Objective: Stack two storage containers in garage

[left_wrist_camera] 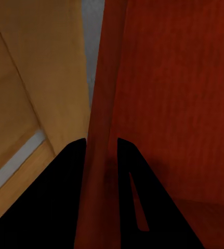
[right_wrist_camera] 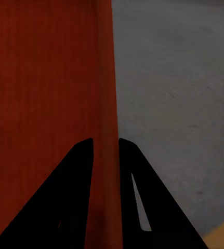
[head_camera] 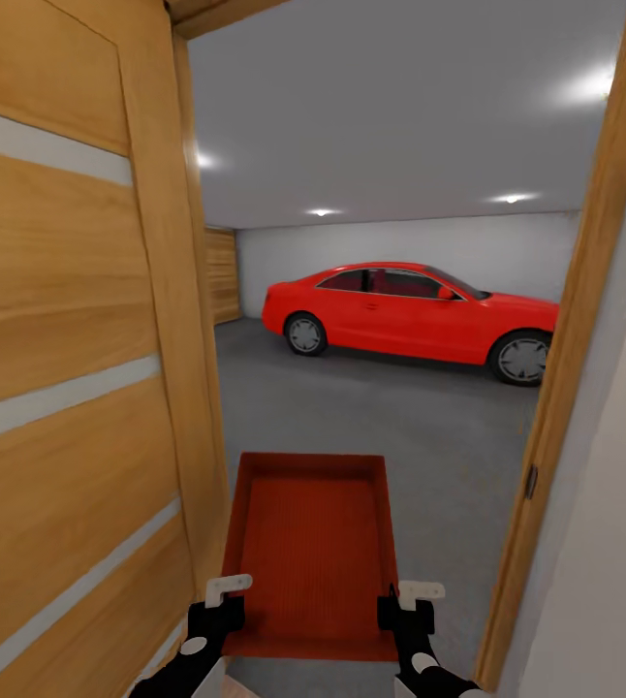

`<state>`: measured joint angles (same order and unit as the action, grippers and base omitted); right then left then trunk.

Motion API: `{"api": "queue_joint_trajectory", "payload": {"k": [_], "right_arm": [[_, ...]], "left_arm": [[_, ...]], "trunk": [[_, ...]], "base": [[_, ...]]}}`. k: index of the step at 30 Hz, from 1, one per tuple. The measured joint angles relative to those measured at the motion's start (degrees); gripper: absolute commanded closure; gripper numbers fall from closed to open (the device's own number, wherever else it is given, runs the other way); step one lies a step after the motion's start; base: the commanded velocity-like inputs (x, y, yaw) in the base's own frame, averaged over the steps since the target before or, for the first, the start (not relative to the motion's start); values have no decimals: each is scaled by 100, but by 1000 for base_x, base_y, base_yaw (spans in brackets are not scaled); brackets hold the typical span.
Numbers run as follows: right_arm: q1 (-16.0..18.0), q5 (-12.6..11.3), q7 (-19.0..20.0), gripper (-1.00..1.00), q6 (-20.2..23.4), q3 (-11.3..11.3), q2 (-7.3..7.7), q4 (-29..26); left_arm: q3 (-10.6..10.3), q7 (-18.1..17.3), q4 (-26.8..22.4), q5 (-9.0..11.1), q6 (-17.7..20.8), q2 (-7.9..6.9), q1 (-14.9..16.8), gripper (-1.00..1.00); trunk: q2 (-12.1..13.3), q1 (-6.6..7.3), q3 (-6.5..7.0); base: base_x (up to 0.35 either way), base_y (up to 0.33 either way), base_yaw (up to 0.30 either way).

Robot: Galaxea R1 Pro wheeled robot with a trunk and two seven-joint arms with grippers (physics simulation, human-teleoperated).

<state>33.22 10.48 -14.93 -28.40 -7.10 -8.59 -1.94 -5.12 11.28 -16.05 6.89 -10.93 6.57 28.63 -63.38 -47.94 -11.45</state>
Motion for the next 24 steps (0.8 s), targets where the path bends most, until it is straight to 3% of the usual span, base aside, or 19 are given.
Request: {"api": "queue_joint_trajectory", "payload": {"k": [24], "right_arm": [[0, 2, -17, 100, -7, 1, -8, 11]], "left_arm": [[0, -8, -3, -13, 14, -8, 0, 100]], "trunk": [[0, 0, 0]], "base": [[242, 280, -280]]}}
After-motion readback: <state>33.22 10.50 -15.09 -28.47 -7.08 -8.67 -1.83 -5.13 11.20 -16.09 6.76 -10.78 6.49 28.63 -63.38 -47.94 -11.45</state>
